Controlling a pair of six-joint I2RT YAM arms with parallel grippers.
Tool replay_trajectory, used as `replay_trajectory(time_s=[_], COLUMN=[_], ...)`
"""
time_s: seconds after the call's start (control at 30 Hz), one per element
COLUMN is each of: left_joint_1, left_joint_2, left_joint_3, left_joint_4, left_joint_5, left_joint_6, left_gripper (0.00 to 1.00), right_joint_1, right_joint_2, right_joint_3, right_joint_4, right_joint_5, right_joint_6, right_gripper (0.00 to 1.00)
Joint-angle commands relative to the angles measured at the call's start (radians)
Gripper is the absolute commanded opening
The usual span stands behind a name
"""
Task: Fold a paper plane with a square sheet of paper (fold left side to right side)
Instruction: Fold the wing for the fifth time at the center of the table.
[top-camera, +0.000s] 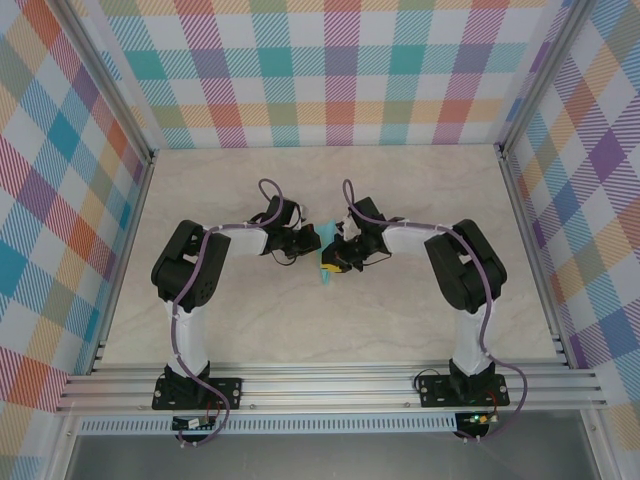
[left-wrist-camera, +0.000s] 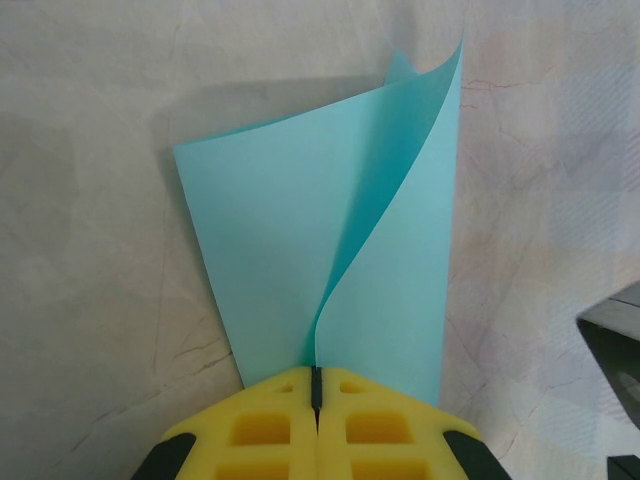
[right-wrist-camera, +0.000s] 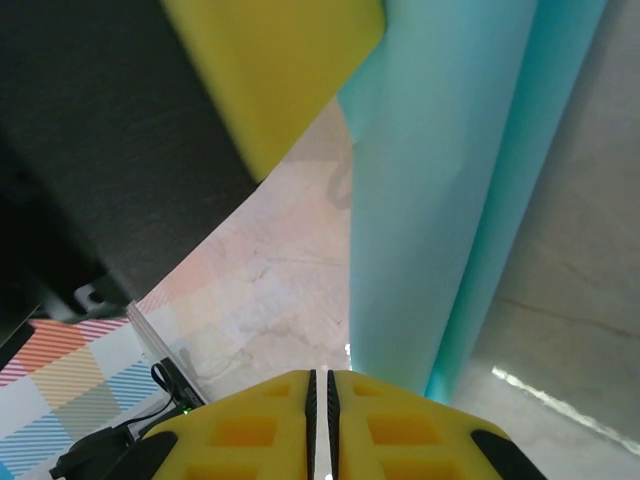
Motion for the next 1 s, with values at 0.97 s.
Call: replay_trajectory(time_s=[0.97], left_joint_1=[0.014], left_joint_2=[0.051], left_joint_3=[0.016], left_joint_4=[-0.103], left_joint_5=[-0.091], left_joint_6=[0.001], left_gripper=[0.00], right_joint_1=[0.025], right_joint_2=[0.090], right_joint_3=[0.076], right_joint_4=[-0.209], right_joint_5=[0.026], right_joint_6=[-0.050], right_gripper=[0.14])
